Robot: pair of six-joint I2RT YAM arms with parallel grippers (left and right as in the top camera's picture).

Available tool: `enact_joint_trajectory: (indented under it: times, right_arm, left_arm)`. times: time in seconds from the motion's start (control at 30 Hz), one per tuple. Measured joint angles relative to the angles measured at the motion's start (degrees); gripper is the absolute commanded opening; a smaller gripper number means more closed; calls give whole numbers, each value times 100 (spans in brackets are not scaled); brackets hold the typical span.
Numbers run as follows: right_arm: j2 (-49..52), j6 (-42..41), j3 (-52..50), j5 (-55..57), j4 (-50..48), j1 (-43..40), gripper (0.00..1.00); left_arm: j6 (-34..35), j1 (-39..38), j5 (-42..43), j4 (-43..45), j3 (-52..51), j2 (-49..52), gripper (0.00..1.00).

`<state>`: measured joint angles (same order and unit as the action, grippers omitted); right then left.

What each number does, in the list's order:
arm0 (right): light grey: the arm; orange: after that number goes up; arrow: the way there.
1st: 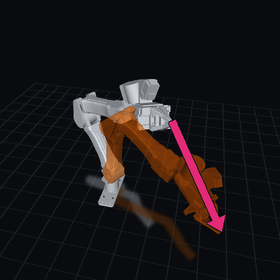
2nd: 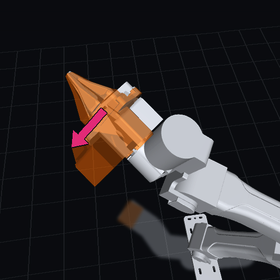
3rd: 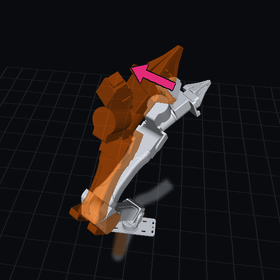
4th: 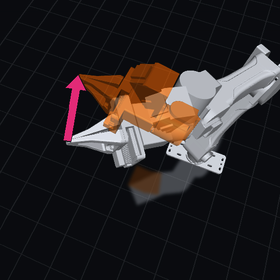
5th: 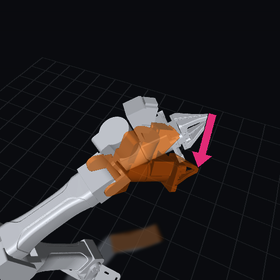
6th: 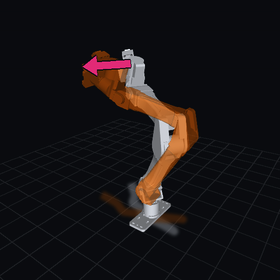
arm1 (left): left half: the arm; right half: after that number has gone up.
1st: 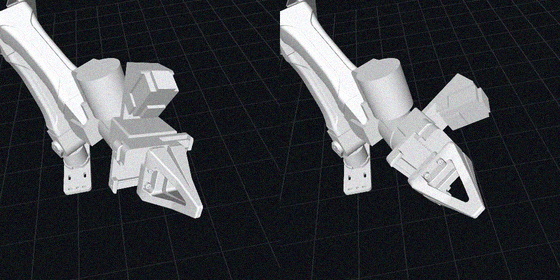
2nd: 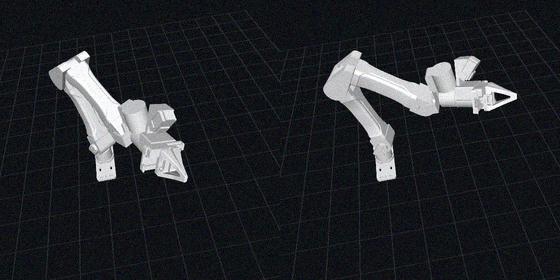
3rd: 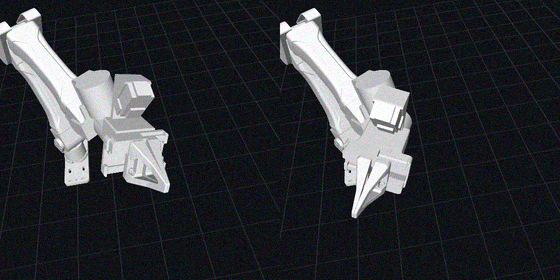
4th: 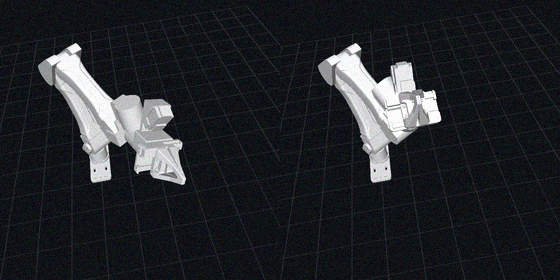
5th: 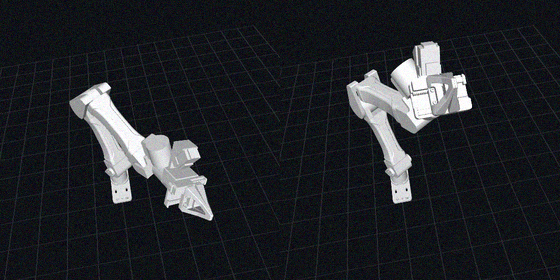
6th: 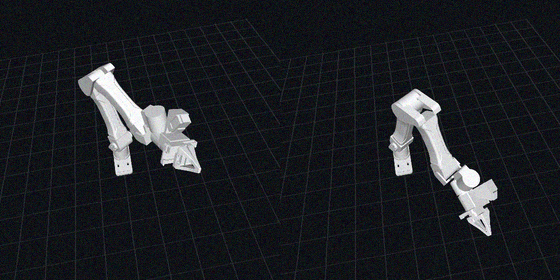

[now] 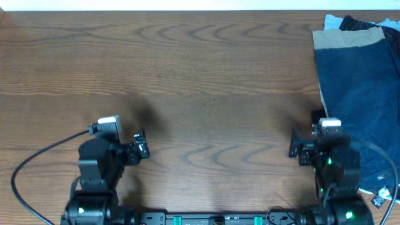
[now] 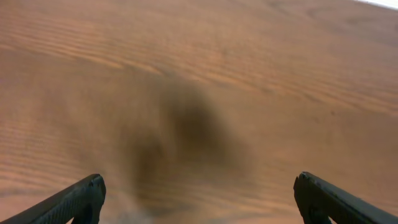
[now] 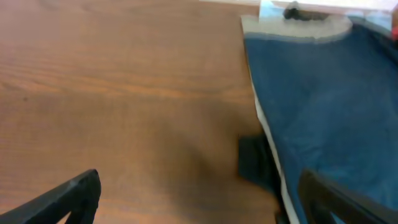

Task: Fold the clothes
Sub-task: 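Reach the right gripper to the blue denim shorts on the pile and grasp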

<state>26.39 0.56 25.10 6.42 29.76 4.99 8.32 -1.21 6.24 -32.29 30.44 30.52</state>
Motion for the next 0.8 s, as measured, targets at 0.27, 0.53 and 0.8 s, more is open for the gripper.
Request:
enact_joint_trajectory:
  times: [0.27, 0.53, 0.8]
  right_arm:
    - [2605, -313, 2068, 236, 1672, -76, 99]
    - [4002, -824, 2697, 789, 1851, -256, 99]
    - [4868, -1698, 2697, 1720, 1816, -1281, 83]
  left_arm:
    - [-2, 0, 352, -472, 702, 772, 98]
    - [0, 0, 442, -498, 702, 885, 98]
    - [0, 0, 457, -498, 702, 885, 98]
